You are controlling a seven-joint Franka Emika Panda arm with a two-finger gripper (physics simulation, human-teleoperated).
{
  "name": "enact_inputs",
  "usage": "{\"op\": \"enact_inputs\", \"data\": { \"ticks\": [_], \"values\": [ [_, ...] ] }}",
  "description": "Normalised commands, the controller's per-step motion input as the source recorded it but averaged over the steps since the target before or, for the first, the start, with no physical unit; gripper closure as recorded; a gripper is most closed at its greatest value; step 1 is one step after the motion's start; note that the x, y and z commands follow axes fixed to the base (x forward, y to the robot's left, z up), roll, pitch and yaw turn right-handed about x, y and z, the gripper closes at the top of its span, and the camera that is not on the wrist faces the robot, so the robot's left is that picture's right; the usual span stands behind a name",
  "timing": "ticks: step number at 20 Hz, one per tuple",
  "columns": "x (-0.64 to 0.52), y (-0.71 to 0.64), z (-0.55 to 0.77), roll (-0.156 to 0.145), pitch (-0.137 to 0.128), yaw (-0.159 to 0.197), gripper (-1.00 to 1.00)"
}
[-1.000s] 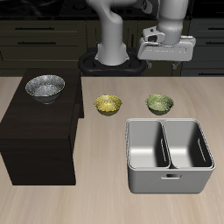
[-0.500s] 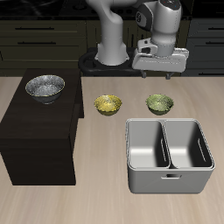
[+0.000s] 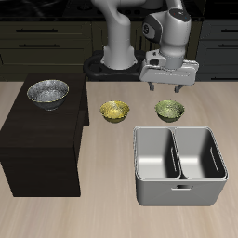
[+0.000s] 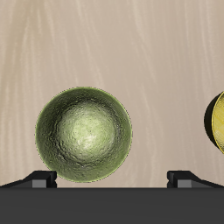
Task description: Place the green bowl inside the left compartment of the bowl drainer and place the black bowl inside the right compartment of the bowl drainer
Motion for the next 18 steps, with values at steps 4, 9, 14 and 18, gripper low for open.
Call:
{"op": "enact_inputs", "data": {
  "ticks": [4, 9, 14, 18],
  "values": [
    [-0.03, 0.02, -0.28, -0.003, 0.019, -0.017, -1.0],
    [0.0, -0.07, -0.12, -0.02, -0.018, -0.024, -1.0],
    [0.06, -0.05, -0.23, -0.001, 0.044, -0.013, -1.0],
    [0.04, -0.05, -0.21, -0.006, 0.016, -0.005, -1.0]
  ]
}}
